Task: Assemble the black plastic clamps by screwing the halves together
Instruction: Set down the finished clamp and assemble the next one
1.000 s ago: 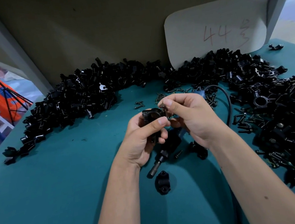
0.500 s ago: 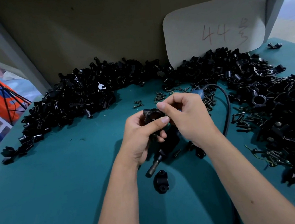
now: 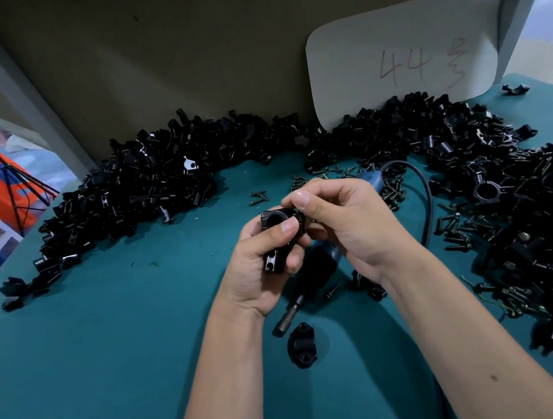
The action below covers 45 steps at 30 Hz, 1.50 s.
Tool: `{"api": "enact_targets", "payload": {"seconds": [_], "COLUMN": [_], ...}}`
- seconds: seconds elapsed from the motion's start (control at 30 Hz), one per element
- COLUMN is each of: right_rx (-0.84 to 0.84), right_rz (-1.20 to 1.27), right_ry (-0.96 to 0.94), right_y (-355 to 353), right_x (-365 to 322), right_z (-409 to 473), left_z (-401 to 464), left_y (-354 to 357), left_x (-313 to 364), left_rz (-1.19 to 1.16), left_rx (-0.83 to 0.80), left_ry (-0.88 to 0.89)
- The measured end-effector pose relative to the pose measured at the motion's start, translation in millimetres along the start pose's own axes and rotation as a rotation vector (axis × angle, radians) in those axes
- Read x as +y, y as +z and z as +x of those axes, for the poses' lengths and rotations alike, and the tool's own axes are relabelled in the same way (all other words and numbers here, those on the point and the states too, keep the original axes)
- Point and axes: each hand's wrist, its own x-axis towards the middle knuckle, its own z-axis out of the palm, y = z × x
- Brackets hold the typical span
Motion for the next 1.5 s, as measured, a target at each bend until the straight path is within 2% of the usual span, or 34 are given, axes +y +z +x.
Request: {"api": "enact_targets", "payload": {"seconds": [0.07,0.4,0.57,0.63,0.73,0.87,1.07,1.23,1.33,1.43,1.5], "right_rx": [-0.006,0.234,0.265,0.270,0.248,0.187,0.148,0.147,0.022,-0.116,-0.132], "right_rz": [0.058,-0.120,0.009,-0.013,-0.144,-0.591,-0.821,-0.929,-1.001,-0.939,-0.876], "right_ry": [0.041,0.065,0.113,0.110,0.066,-0.097,-0.136,-0.154,-0.178,-0.159,-0.120], "right_y": [2,2,6,4,5,9,5,3,3,2,-1], "right_x": [-1,5,7,6,5,4,2,3,0,-2,-2], "right_z": [-1,4,5,5,3,2,3,2,1,2,3], "left_z": [1,4,5,5,4,5,1,0,-2,-7,-8], "left_y": [0,1,1,-1,-3,-2,-5,-2,-7,-14,-16], "left_x": [0,-2,0,1,1,1,2,2,9,16,18], "left_rz": [0.020,0.330,0.174,0.130,0.102,0.217,0.387,0.352,0.278,0.225,0.185], "left_rx": [0.017,0.171,0.202,0.216,0.199,0.172,0.156,0.125,0.116,0.088,0.096], "left_ry": [0.012,0.117,0.087,0.082,0.078,0.061,0.067,0.037,-0.066,-0.145,-0.180]}}
